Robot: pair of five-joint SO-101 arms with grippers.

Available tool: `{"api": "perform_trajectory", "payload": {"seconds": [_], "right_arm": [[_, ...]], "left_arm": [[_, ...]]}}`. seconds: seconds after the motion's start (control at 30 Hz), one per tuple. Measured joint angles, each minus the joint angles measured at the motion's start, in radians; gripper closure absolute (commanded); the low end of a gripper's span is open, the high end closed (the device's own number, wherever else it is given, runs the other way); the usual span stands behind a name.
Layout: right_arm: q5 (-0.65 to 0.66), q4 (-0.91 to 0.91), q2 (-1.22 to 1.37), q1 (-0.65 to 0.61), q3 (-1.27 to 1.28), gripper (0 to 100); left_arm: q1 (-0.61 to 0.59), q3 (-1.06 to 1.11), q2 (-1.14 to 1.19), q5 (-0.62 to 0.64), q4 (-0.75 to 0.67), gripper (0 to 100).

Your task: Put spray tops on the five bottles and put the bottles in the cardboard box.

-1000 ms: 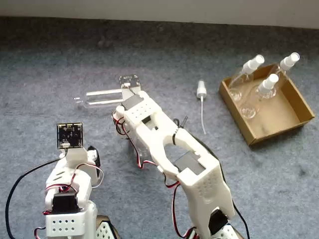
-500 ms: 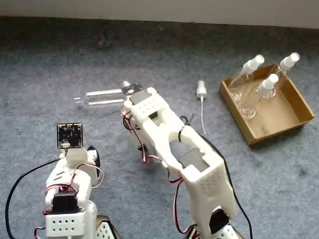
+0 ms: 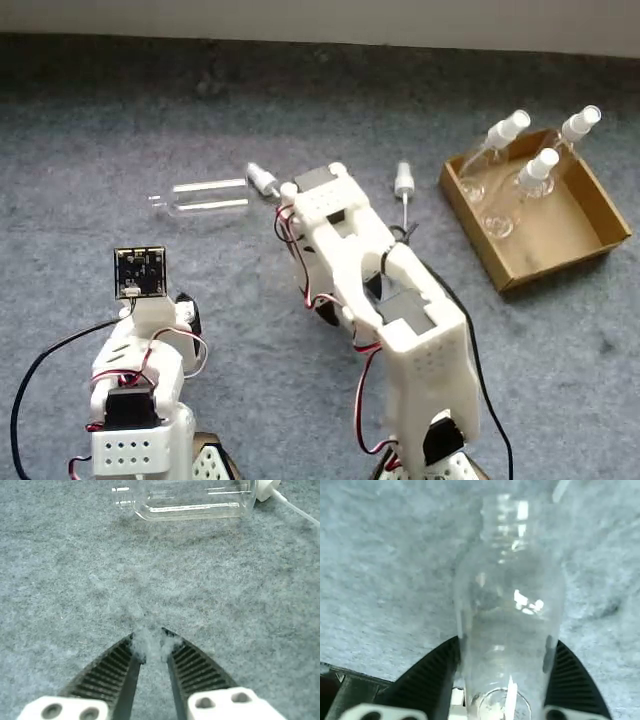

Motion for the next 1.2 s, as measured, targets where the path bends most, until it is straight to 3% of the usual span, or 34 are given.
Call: {"api": "perform_trajectory", "payload": {"seconds": [0.23, 0.4, 0.67, 1.0, 1.2], "right_arm": [[0.074, 0.008, -0.021, 0.057, 0.0, 78.5], [0.074, 0.009, -0.222, 0.057, 0.011, 78.5], [0.074, 0.002, -0.476, 0.066, 0.27, 78.5], [0.074, -0.183, -0.766, 0.106, 0.615, 78.5], [0.075, -0.336, -0.815, 0.118, 0.779, 78.5]], "left_arm": [[0.0, 0.0, 0.0, 0.0, 0.0, 99], [0.0, 0.0, 0.0, 0.0, 0.0, 99], [0.0, 0.0, 0.0, 0.0, 0.0, 99], [0.0, 0.0, 0.0, 0.0, 0.0, 99], [0.0, 0.0, 0.0, 0.0, 0.0, 99]]}}
